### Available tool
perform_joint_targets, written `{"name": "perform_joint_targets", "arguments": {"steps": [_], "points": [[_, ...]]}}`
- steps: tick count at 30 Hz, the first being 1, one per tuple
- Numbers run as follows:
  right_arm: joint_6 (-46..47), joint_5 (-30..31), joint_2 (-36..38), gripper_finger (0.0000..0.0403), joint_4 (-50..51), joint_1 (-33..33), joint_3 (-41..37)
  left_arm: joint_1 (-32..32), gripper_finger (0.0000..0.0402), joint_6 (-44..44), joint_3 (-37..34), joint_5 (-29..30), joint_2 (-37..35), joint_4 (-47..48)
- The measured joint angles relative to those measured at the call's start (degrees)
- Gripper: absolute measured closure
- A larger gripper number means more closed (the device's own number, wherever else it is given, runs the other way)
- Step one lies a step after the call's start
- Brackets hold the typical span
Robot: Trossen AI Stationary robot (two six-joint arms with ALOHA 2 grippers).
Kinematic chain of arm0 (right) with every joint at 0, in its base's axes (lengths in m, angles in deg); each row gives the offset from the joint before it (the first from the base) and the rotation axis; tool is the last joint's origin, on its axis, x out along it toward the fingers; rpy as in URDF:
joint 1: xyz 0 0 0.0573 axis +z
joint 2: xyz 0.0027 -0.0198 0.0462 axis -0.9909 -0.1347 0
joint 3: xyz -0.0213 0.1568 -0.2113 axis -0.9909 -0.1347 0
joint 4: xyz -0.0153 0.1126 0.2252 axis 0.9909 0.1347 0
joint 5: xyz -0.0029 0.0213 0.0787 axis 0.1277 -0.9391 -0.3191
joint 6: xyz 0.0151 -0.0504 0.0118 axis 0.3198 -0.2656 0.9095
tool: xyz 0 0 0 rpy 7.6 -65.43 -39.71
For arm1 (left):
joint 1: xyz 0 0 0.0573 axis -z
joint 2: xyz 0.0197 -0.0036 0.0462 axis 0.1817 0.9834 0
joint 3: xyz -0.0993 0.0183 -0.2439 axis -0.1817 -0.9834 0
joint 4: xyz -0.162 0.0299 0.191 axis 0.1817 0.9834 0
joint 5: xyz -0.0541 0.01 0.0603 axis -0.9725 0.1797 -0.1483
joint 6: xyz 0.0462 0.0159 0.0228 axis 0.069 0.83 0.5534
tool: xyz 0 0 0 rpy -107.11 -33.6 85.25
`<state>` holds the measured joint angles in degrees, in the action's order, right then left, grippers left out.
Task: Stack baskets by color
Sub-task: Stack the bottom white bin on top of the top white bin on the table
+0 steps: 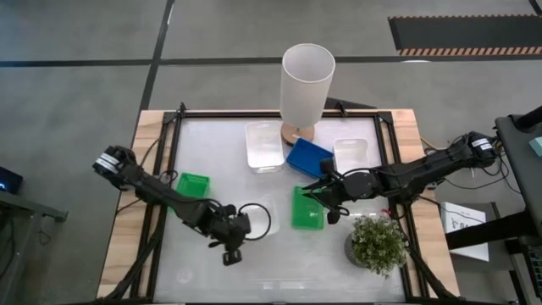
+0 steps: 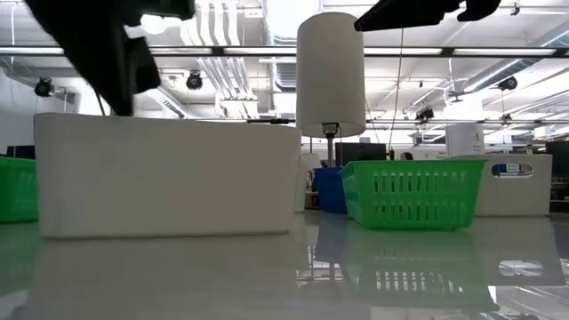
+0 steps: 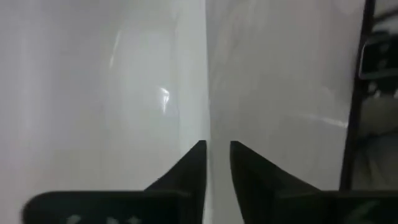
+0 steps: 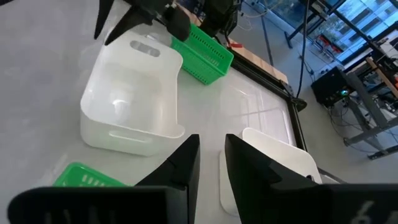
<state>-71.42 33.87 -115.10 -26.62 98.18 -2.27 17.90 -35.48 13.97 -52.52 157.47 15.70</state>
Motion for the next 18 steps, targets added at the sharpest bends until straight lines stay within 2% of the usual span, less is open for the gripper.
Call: {"name": "perform_joint_targets", "arguments": {"steps": [6,8,10,14,18], "points": [[0.2,0.0,0.0,0.0335,-0.1,0.0,0.0,0.0,0.0290,2.2,0.8,-3.3,-1.1,3.1],[0.5,0.0,0.0,0.0335,0.2,0.0,0.0,0.1,0.0282,-0.1,2.3,-6.5,-1.7,2.6],[0.5,0.0,0.0,0.0335,0.4,0.0,0.0,0.3,0.0282,-3.3,4.5,-7.2,-1.9,2.3],[0.1,0.0,0.0,0.0335,0.2,0.0,0.0,1.8,0.0308,-9.6,8.7,-4.1,-0.5,1.7],[0.1,0.0,0.0,0.0335,0.3,0.0,0.0,4.7,0.0360,-12.7,8.3,-3.6,3.2,1.0]]}}
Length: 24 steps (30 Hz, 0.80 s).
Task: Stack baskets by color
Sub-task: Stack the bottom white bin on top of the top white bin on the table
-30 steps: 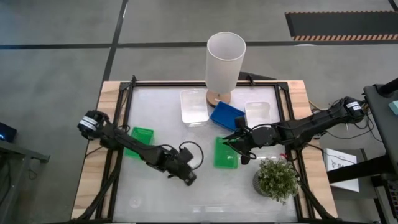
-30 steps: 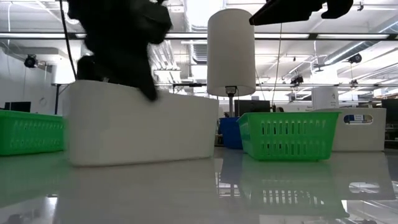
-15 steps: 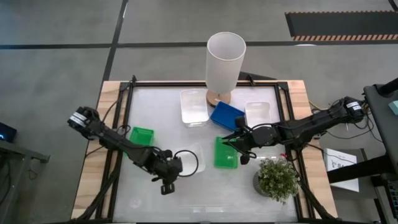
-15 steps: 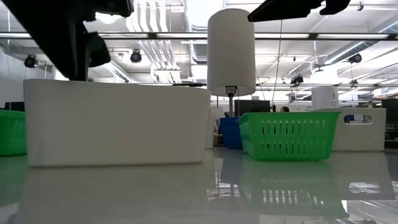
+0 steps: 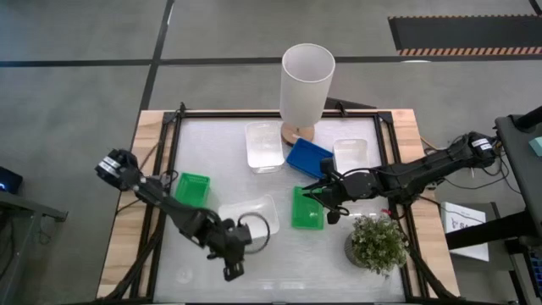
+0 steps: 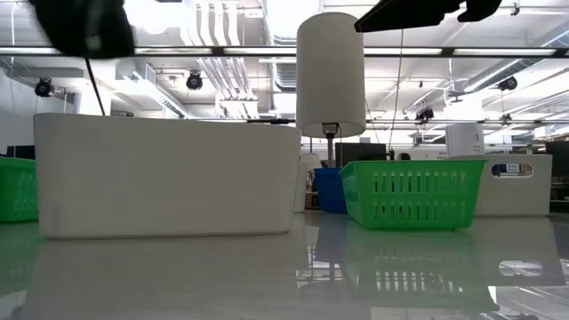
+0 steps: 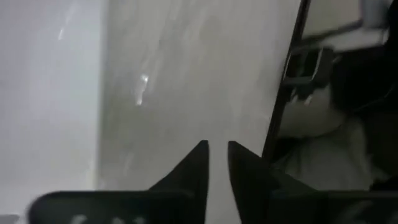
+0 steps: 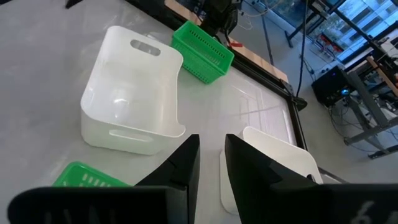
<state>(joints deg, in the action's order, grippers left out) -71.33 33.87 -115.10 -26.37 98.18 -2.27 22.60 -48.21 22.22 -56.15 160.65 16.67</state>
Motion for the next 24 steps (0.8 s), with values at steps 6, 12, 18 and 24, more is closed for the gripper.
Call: {"name": "perform_joint_targets", "arguments": {"steps": [6,12,18,24], "points": [[-0.1,0.0,0.0,0.0335,0.0,0.0,0.0,0.7,0.0396,-0.2,-1.3,-0.8,4.3,7.6],[-0.2,0.0,0.0,0.0335,0.0,0.0,0.0,0.3,0.0400,-6.0,-0.5,0.6,4.5,36.1],[-0.7,0.0,0.0,0.0335,0.0,0.0,0.0,-0.2,0.0401,-3.5,1.9,10.0,1.0,27.6],[-1.2,0.0,0.0,0.0335,0.0,-0.1,0.0,-4.5,0.0401,3.1,2.1,28.6,0.6,3.0]]}}
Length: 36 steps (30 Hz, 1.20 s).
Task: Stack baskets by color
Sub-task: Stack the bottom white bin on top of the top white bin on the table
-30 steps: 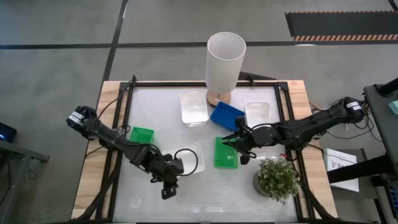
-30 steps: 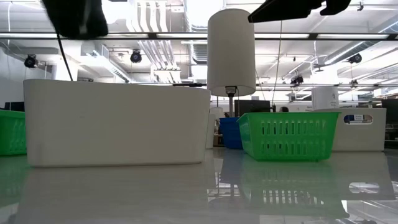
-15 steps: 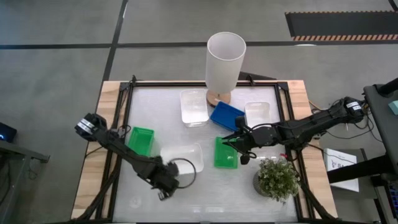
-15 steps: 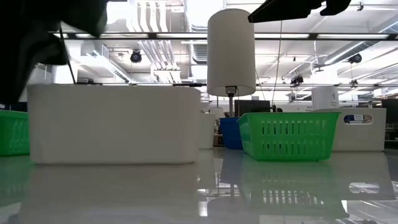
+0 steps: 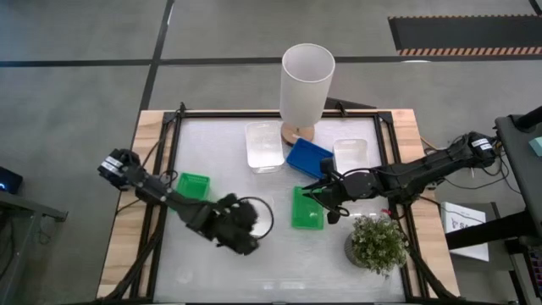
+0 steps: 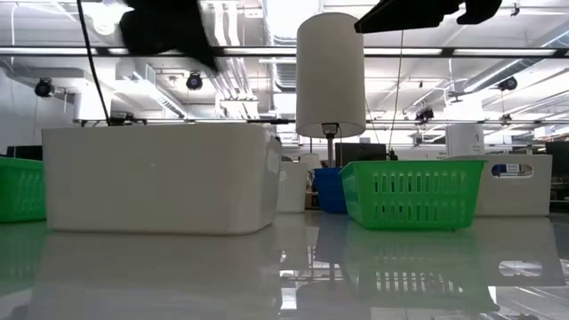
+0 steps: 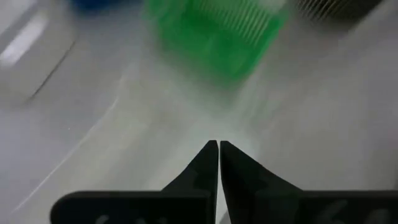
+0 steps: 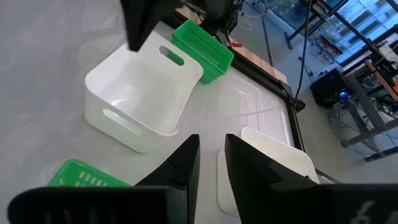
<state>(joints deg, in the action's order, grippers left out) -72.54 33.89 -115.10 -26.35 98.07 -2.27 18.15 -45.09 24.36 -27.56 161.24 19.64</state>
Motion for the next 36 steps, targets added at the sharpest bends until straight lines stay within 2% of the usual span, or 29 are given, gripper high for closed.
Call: {"name": "perform_joint_targets", "arguments": {"steps": [3,6,10,16,19,24,29,32,36], "points": [[0.0,0.0,0.0,0.0335,0.0,0.0,0.0,-2.8,0.0401,3.3,-1.3,0.7,2.0,-14.4],[0.0,0.0,0.0,0.0335,0.5,0.0,0.0,-5.1,0.0401,1.9,-1.8,-1.6,4.7,-18.5],[0.5,0.0,0.0,0.0335,0.5,0.0,0.0,-6.5,0.0401,-10.4,-1.0,-3.1,6.2,-13.4],[0.2,0.0,0.0,0.0335,0.4,0.0,0.0,-6.8,0.0402,-17.1,1.5,-6.0,6.3,-12.6],[0.1,0.0,0.0,0.0335,0.4,0.0,0.0,-7.0,0.0402,-20.7,5.0,-8.7,7.6,-6.6],[-0.5,0.0,0.0,0.0335,0.5,0.0,0.0,-7.6,0.0402,-21.3,13.8,-12.1,14.4,1.3],[-0.3,0.0,0.0,0.0335,1.2,0.0,0.0,-8.5,0.0402,-21.3,22.4,-13.3,18.5,14.8],[0.2,0.0,0.0,0.0335,2.4,0.0,0.0,-9.0,0.0402,-20.8,23.7,-13.5,18.8,15.7],[0.4,0.0,0.0,0.0335,2.6,0.0,0.0,-9.7,0.0402,-20.8,22.7,-17.1,18.2,15.6]]}}
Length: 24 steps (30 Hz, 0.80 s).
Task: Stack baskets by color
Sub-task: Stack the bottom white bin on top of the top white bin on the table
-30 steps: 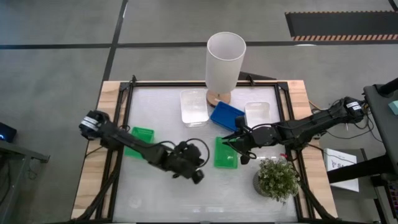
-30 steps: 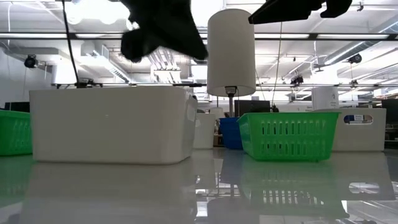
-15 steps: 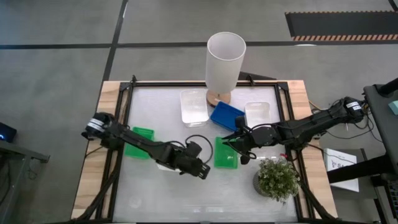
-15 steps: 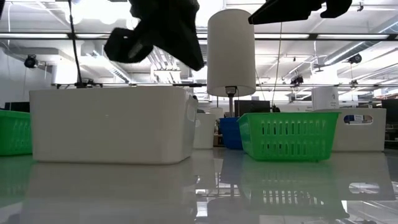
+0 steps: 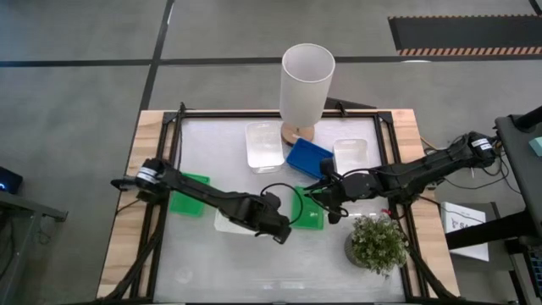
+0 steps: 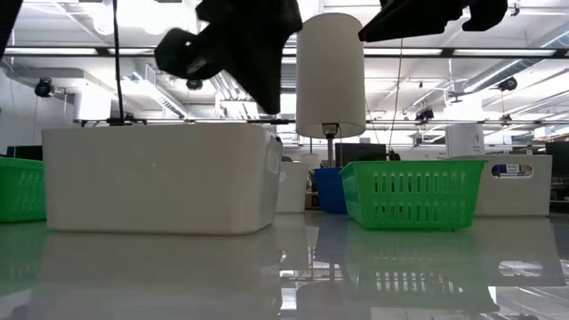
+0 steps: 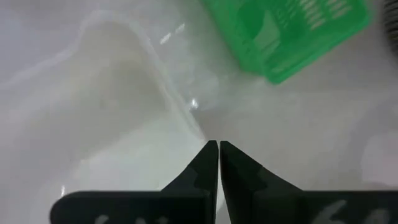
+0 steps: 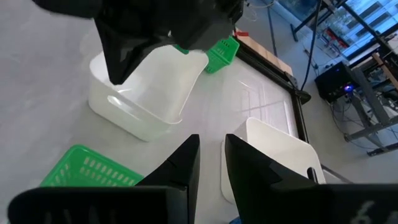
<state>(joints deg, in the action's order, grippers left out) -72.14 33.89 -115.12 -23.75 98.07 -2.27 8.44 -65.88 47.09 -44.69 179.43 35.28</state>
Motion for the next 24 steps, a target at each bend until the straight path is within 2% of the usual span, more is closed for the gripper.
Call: {"name": "perform_joint_targets", "arguments": {"steps": [5,16,21,24], "points": [[0.0,0.0,0.0,0.0335,0.0,0.0,0.0,-0.7,0.0388,1.8,-1.2,-3.2,0.6,-0.3],[0.0,0.0,0.0,0.0335,0.2,0.0,0.0,-2.1,0.0283,4.6,-2.6,-0.4,0.5,-1.1],[0.0,0.0,0.0,0.0335,0.4,0.0,0.0,-2.0,0.0275,4.7,-5.6,0.4,0.5,-5.3],[0.0,0.0,0.0,0.0335,0.4,0.0,0.0,-2.0,0.0290,4.7,-6.8,0.6,0.4,-6.1]]}}
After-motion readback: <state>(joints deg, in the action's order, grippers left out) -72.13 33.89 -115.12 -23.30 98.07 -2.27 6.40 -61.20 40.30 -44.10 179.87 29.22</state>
